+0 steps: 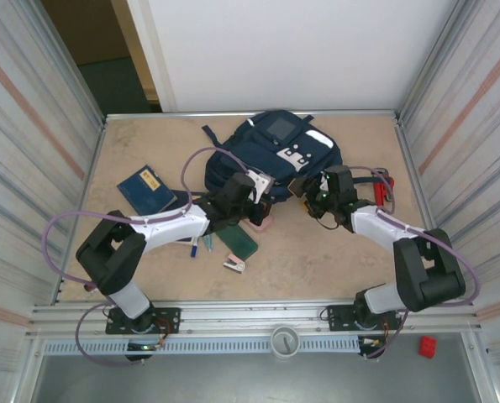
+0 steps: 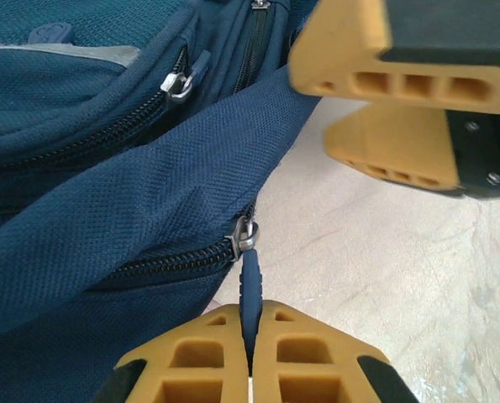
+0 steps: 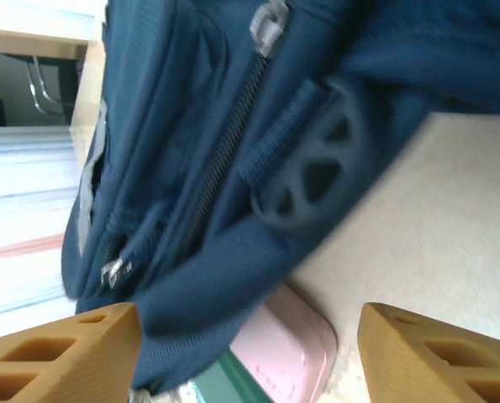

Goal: Pack the student bag

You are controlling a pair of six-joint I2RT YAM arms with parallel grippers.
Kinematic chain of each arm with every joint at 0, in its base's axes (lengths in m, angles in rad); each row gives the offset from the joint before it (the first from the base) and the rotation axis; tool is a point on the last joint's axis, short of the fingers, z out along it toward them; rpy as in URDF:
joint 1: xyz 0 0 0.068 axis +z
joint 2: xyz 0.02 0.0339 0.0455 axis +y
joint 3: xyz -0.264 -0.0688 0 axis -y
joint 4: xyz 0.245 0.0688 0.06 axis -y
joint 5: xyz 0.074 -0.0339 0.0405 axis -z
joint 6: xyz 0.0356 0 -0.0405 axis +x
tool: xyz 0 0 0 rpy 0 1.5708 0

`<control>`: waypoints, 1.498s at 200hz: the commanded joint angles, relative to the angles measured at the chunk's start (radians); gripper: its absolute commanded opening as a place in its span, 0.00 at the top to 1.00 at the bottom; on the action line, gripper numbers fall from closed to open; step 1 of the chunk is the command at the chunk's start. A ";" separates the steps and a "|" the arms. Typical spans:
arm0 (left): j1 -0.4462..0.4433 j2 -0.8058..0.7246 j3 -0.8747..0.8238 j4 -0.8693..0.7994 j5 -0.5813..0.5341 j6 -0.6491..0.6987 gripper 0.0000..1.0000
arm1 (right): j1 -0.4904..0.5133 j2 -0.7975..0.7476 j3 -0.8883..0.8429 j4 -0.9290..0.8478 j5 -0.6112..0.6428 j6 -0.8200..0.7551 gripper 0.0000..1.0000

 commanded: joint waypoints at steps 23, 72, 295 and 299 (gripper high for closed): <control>-0.011 -0.106 -0.068 -0.004 -0.053 0.074 1.00 | -0.079 0.038 0.102 -0.020 0.064 -0.077 0.86; 0.086 -0.204 -0.155 -0.101 -0.181 0.110 1.00 | -0.243 0.008 0.172 -0.202 -0.131 -0.300 1.00; 0.078 -0.223 -0.194 0.111 0.254 -0.072 1.00 | 0.011 0.044 0.074 -0.012 0.113 -0.125 0.94; 0.088 -0.234 -0.206 0.116 0.255 -0.079 1.00 | 0.006 0.041 0.072 -0.016 0.114 -0.136 0.97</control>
